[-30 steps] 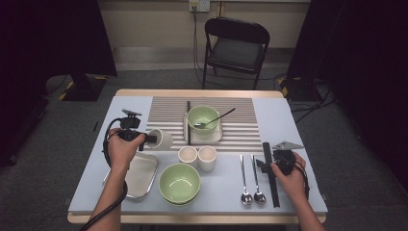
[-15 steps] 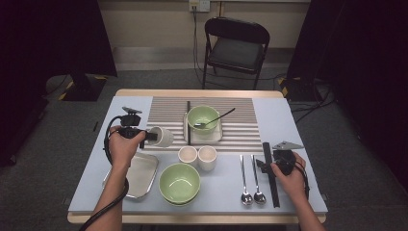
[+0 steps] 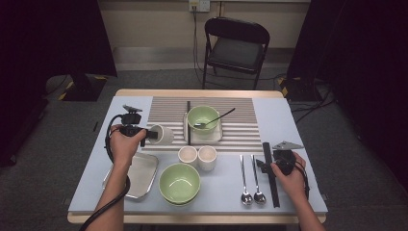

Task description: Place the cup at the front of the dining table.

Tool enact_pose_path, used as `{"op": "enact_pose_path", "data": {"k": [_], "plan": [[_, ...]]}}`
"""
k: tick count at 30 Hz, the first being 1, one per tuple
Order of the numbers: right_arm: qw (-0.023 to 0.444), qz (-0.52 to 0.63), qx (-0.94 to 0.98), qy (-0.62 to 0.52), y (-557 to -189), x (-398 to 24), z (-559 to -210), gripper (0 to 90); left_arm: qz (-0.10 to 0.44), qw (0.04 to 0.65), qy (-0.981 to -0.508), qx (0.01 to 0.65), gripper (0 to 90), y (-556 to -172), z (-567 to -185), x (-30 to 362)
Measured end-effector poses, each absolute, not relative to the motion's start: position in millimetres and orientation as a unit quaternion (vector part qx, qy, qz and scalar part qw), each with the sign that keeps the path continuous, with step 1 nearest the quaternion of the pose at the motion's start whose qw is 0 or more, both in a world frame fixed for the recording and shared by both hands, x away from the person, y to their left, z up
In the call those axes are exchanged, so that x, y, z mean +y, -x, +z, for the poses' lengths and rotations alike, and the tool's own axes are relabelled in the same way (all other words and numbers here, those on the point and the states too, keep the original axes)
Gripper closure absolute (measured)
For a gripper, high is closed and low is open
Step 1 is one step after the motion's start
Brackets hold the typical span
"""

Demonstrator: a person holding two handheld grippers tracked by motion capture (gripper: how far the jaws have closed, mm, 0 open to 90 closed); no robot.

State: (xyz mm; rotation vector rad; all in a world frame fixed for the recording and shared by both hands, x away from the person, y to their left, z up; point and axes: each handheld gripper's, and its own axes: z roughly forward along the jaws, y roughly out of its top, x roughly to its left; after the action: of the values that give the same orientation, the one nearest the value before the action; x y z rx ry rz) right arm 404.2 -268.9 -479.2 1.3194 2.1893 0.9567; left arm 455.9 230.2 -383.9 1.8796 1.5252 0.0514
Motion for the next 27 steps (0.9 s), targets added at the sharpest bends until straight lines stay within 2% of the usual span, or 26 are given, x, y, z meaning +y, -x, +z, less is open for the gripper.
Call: {"op": "enact_pose_path", "data": {"k": [27], "plan": [[0.204, 0.343, 0.785, -0.474, -404.2, -268.8, -479.2, 15.2, 0.019, 0.351, -0.723, 0.594, 82.3, -466.1, -393.2, 230.6]]}}
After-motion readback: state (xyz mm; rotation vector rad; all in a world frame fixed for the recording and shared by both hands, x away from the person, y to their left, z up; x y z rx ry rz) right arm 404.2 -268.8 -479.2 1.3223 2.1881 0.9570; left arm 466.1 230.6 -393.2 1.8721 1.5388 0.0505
